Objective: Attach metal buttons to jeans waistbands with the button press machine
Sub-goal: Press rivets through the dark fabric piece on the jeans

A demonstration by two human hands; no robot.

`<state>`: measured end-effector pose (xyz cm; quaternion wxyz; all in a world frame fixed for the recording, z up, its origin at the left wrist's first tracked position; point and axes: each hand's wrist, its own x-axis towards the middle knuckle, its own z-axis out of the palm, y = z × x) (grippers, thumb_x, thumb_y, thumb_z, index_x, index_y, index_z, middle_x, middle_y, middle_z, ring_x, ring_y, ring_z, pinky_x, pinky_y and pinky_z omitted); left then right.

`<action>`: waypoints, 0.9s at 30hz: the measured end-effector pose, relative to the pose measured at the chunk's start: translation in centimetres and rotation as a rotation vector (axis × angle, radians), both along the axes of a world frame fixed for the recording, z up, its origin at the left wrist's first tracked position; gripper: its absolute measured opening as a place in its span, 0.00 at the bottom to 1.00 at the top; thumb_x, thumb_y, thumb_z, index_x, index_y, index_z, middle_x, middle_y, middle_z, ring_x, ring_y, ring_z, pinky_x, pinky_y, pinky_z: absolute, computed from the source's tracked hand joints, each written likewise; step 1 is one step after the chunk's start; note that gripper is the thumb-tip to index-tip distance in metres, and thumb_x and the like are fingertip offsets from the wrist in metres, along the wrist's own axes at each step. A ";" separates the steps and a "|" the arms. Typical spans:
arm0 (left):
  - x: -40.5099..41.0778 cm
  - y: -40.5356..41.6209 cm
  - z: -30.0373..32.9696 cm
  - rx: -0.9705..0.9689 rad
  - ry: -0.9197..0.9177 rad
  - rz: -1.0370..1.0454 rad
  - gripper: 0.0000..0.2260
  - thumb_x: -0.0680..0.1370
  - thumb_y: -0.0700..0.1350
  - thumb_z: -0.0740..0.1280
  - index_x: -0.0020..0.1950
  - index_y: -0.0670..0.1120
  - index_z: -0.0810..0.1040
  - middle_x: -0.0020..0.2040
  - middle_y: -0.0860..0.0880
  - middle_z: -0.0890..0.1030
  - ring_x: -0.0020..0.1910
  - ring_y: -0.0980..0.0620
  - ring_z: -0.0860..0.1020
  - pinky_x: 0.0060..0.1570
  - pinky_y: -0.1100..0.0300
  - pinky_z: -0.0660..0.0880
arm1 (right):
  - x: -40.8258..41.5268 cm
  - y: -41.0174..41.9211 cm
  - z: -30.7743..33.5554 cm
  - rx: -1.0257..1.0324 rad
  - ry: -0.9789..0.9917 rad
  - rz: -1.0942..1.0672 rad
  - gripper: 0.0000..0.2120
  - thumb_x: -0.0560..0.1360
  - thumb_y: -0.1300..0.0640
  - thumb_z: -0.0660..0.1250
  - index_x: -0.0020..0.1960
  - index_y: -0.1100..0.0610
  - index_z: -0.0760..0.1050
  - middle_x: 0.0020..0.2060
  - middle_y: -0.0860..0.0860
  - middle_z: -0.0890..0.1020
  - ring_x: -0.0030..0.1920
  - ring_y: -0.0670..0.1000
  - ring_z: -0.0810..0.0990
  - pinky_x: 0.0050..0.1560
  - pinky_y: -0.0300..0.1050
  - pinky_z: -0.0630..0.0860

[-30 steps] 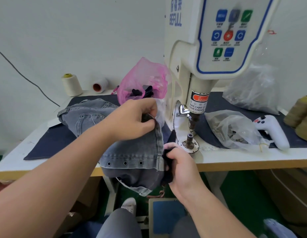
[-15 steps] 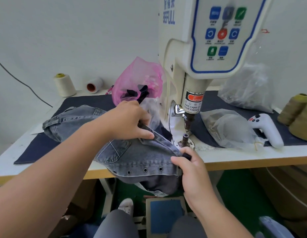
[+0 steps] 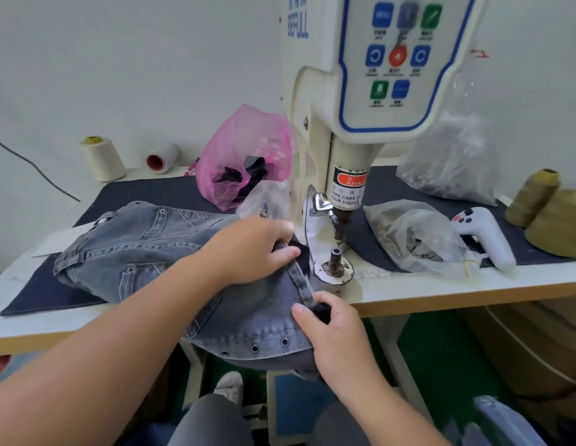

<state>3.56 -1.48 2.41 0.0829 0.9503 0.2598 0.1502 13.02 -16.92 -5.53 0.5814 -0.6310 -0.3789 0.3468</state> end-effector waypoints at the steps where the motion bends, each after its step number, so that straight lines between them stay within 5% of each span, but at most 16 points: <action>1: -0.1 0.1 -0.4 -0.017 0.061 0.018 0.20 0.79 0.54 0.67 0.33 0.52 0.62 0.27 0.53 0.68 0.27 0.57 0.67 0.29 0.58 0.60 | 0.1 -0.1 -0.2 -0.016 -0.020 -0.014 0.11 0.71 0.45 0.66 0.43 0.52 0.77 0.39 0.58 0.81 0.44 0.65 0.81 0.43 0.66 0.80; 3: -0.2 0.3 -0.9 -0.052 0.139 0.048 0.18 0.79 0.55 0.67 0.33 0.52 0.64 0.29 0.54 0.70 0.29 0.57 0.68 0.30 0.57 0.60 | 0.6 -0.1 -0.3 -0.044 -0.055 -0.065 0.10 0.73 0.44 0.67 0.41 0.51 0.77 0.37 0.56 0.81 0.42 0.62 0.82 0.40 0.65 0.81; 6: 0.3 0.3 -1.2 -0.059 0.087 0.067 0.18 0.79 0.56 0.66 0.34 0.51 0.65 0.28 0.53 0.70 0.27 0.57 0.67 0.30 0.57 0.61 | 1.9 0.2 -0.3 -0.021 -0.058 -0.143 0.10 0.78 0.50 0.68 0.38 0.47 0.78 0.32 0.48 0.82 0.35 0.53 0.83 0.30 0.50 0.80; 9: 0.9 0.1 -1.1 -0.094 -0.023 0.050 0.16 0.79 0.56 0.66 0.36 0.50 0.68 0.28 0.53 0.71 0.26 0.57 0.67 0.30 0.58 0.63 | 3.1 0.5 0.1 0.025 -0.053 -0.172 0.12 0.78 0.51 0.68 0.36 0.47 0.78 0.30 0.46 0.81 0.33 0.49 0.82 0.32 0.44 0.74; 15: 2.3 0.0 -0.6 -0.420 -0.150 -0.035 0.14 0.79 0.51 0.68 0.41 0.41 0.78 0.29 0.52 0.72 0.26 0.61 0.68 0.30 0.67 0.65 | 6.0 0.9 1.3 0.047 -0.006 -0.220 0.11 0.68 0.43 0.70 0.38 0.50 0.81 0.34 0.50 0.84 0.39 0.53 0.84 0.43 0.54 0.79; 24: 4.7 -0.3 -1.2 -0.505 -0.280 0.000 0.16 0.80 0.51 0.68 0.39 0.40 0.76 0.34 0.51 0.75 0.30 0.61 0.69 0.33 0.69 0.66 | 9.9 1.0 2.1 0.031 -0.043 -0.187 0.12 0.78 0.53 0.69 0.35 0.49 0.81 0.31 0.49 0.83 0.34 0.46 0.83 0.36 0.44 0.76; 27: 5.0 -0.2 -1.9 -0.533 -0.319 0.045 0.14 0.79 0.50 0.69 0.36 0.45 0.76 0.29 0.59 0.75 0.29 0.64 0.71 0.33 0.72 0.67 | 9.6 0.9 1.6 -0.012 -0.023 -0.147 0.12 0.78 0.53 0.68 0.37 0.49 0.81 0.34 0.48 0.84 0.38 0.48 0.84 0.39 0.45 0.76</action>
